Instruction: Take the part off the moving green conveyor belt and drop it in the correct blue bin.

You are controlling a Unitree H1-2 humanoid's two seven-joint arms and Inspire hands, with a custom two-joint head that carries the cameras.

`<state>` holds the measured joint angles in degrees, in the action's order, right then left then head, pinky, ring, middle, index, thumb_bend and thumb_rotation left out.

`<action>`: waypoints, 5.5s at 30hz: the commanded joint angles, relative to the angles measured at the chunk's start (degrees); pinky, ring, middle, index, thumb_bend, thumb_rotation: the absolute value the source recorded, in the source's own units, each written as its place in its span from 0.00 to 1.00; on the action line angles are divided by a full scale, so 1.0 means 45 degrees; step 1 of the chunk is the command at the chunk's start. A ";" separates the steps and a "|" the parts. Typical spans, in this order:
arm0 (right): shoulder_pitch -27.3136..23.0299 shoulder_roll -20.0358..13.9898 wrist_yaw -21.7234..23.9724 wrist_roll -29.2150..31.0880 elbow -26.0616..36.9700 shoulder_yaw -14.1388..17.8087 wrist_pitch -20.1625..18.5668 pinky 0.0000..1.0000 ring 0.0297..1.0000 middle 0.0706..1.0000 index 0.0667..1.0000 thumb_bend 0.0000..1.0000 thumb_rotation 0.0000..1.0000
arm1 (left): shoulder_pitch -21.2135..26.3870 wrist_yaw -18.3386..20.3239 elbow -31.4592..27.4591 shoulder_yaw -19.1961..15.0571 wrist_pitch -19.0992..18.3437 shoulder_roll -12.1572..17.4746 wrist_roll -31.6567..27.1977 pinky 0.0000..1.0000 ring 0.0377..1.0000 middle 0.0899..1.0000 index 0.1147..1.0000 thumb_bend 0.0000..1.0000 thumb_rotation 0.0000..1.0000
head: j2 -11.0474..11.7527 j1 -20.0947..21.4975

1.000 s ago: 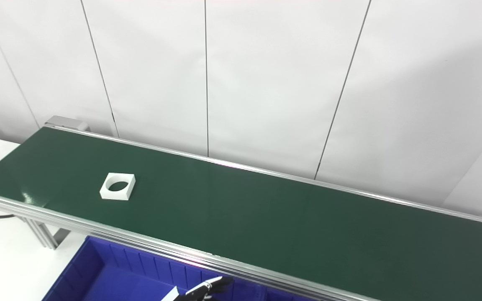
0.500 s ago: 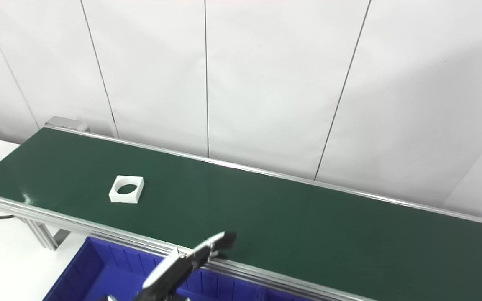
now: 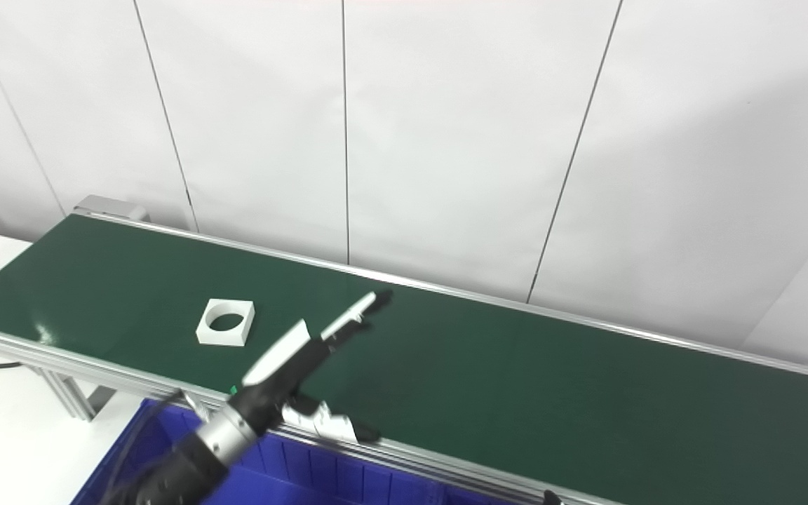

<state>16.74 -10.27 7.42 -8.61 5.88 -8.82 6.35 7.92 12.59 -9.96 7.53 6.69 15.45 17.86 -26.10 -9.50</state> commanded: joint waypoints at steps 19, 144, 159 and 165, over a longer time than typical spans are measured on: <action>-0.0261 0.0267 -0.0063 0.0336 0.0049 0.0046 0.1590 0.94 0.96 0.97 1.00 0.90 0.20 | 0.3154 -0.0710 0.4412 -0.0319 -0.0531 0.1830 0.1884 0.85 0.98 1.00 0.99 0.84 0.56 | -0.0259 0.0015; 0.0080 0.1450 -0.0295 -0.1874 0.2537 -0.0782 -0.0833 0.90 0.92 0.96 1.00 0.93 0.35 | -0.1977 -0.0620 0.2588 0.1057 0.2643 -0.0293 -0.0512 0.42 0.42 0.45 0.44 0.50 0.00 | -0.4265 0.5664; 0.0249 0.1714 -0.0556 -0.2389 0.2909 -0.0797 -0.1397 0.89 0.91 0.95 0.99 0.92 0.34 | -0.1739 0.0903 0.2033 0.2204 -0.0023 0.0368 0.1749 0.40 0.38 0.42 0.47 0.50 0.00 | -0.4288 0.5448; 0.0253 0.1741 -0.0558 -0.2281 0.2894 -0.0811 -0.1358 0.89 0.91 0.95 0.99 0.92 0.34 | -0.1605 0.1332 0.1792 0.2602 -0.1406 0.0487 0.2992 0.46 0.40 0.47 0.46 0.50 0.00 | -0.4227 0.5468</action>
<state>18.04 -3.03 5.46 -19.38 16.59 -12.34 0.06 -0.85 18.71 0.60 19.04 1.17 17.32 30.28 -45.09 15.12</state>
